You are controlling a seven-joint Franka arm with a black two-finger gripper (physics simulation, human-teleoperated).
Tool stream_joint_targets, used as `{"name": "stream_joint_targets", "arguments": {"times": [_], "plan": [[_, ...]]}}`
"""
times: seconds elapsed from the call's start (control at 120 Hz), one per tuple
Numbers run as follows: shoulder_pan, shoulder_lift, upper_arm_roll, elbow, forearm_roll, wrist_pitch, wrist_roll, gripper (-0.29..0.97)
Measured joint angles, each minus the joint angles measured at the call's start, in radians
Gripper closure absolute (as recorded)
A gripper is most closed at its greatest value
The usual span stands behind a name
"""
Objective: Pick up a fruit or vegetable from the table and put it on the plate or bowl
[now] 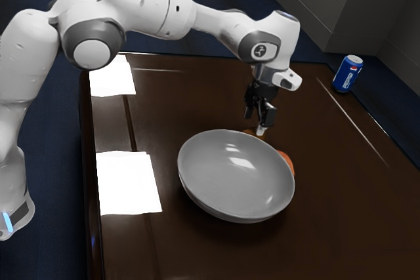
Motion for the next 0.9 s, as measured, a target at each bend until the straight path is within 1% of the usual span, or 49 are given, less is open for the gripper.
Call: {"name": "stream_joint_targets", "arguments": {"times": [0.225,0.567,0.6,0.708,0.75,0.792,0.9], "plan": [[0.005,0.009,0.006,-0.011,-0.025,0.005,0.012,0.01],[0.012,0.063,0.006,-0.004,-0.061,0.02,0.029,0.01],[0.011,0.065,0.006,-0.004,-0.065,0.023,0.031,0.04],[0.008,0.066,0.004,0.0,-0.07,0.027,0.037,0.27],[0.007,0.066,0.004,0.0,-0.07,0.029,0.038,0.32],[0.006,0.065,0.004,0.0,-0.069,0.03,0.039,0.35],[-0.001,0.06,0.003,-0.001,-0.067,0.032,0.041,0.38]]}}
